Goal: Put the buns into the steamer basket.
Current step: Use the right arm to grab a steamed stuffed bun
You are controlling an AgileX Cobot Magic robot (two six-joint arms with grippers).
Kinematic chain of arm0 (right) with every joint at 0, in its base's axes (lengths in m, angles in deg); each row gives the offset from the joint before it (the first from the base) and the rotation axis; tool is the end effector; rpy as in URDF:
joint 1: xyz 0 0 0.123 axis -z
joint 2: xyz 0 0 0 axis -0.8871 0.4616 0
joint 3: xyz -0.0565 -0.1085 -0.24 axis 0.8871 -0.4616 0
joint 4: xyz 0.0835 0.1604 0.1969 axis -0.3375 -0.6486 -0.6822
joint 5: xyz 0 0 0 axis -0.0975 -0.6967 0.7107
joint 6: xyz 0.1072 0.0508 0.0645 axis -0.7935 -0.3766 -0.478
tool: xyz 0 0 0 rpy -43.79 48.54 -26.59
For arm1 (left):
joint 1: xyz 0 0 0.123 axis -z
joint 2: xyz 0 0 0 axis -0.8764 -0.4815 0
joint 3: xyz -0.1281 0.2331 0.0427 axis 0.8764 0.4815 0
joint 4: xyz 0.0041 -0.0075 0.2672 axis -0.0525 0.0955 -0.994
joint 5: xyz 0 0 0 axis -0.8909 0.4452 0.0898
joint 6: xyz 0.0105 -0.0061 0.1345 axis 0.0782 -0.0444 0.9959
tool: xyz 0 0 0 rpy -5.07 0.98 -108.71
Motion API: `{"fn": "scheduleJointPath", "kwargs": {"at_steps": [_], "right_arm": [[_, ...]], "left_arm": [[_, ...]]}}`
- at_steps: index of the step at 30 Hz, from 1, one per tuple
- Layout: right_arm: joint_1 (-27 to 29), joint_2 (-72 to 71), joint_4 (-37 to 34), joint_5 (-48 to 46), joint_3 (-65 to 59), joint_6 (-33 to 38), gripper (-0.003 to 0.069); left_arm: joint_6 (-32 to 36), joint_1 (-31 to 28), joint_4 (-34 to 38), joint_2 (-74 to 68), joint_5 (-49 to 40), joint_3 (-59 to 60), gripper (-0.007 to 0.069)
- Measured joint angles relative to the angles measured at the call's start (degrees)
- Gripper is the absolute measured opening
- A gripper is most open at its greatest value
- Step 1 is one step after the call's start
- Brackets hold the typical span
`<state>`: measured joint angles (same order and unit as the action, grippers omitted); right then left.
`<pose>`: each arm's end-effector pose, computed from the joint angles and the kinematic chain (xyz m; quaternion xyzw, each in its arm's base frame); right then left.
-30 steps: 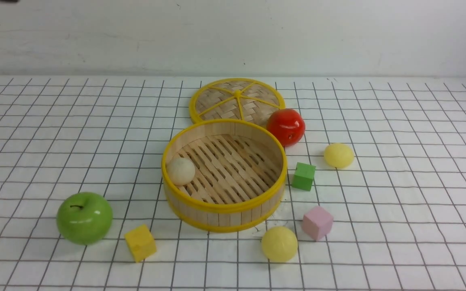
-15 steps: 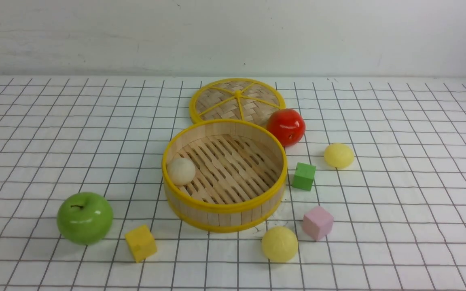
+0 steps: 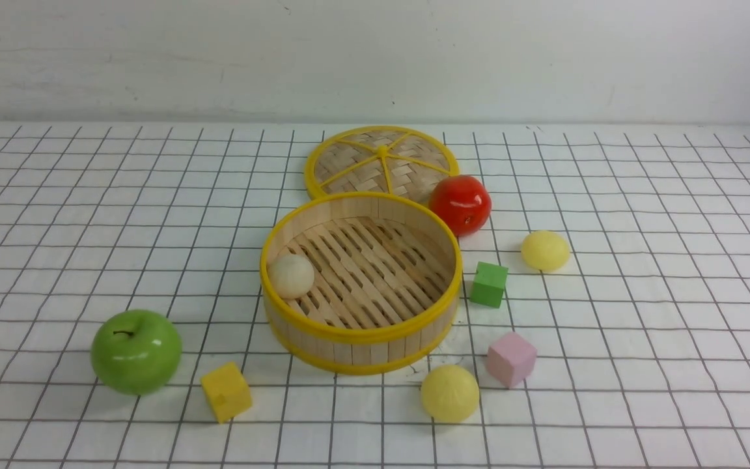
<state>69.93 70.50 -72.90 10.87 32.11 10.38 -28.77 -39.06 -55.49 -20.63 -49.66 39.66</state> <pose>0.1242 -0.0193 0.1595 0.1215 0.7973 -0.0013 0.5912 0.1174 -0.0479 0.3290 0.0093 0.8335 -0.2026 0.5139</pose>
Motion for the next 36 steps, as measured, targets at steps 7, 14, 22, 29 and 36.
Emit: {"fn": "scheduleJointPath", "kwargs": {"at_steps": [7,14,22,29,36], "right_arm": [[0.00,0.00,0.00,0.00,0.00,0.00,0.0241],[0.00,0.00,0.00,0.00,0.00,0.00,0.0241],[0.00,0.00,0.00,0.00,0.00,0.00,0.0241],[0.00,0.00,0.00,0.00,0.00,0.00,0.0241],[0.00,0.00,0.00,-0.05,0.00,0.00,0.0241]], "left_arm": [[0.00,0.00,0.00,0.00,1.35,0.00,-0.0013],[0.00,0.00,-4.12,0.33,7.32,3.13,-0.0013],[0.17,-7.01,-6.49,7.77,23.44,16.60,-0.0013],[0.22,-18.17,-4.54,18.49,27.95,28.94,-0.0013],[0.16,-25.17,-4.01,22.10,25.31,41.41,-0.0013]]}}
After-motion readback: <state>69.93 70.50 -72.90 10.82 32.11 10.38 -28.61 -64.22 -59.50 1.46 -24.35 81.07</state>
